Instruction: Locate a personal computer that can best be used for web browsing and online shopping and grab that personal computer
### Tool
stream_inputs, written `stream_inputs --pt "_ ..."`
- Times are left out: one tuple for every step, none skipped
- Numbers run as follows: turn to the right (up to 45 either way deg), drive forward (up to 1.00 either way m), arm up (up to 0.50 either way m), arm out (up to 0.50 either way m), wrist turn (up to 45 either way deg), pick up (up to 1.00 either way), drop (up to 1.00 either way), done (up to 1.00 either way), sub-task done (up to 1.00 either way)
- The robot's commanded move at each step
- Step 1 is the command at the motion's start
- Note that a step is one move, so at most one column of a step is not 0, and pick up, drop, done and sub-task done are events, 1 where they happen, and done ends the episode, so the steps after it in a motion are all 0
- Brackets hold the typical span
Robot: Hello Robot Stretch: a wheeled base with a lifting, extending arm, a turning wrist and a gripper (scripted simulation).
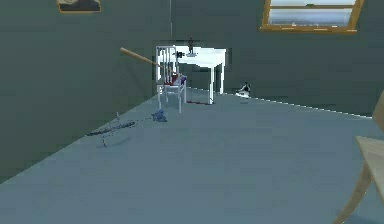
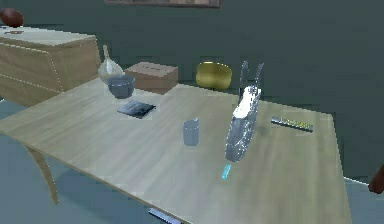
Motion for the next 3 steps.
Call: stream_inputs --pt "0.0 0.00 0.00 0.00 0.0 1.00 0.00 0.00 0.00" --pt "0.0 0.00 0.10 0.00 0.0 0.00 0.00 0.00 0.00" --pt "0.0 0.00 0.00 0.00 0.0 0.00 0.00 1.00 0.00"
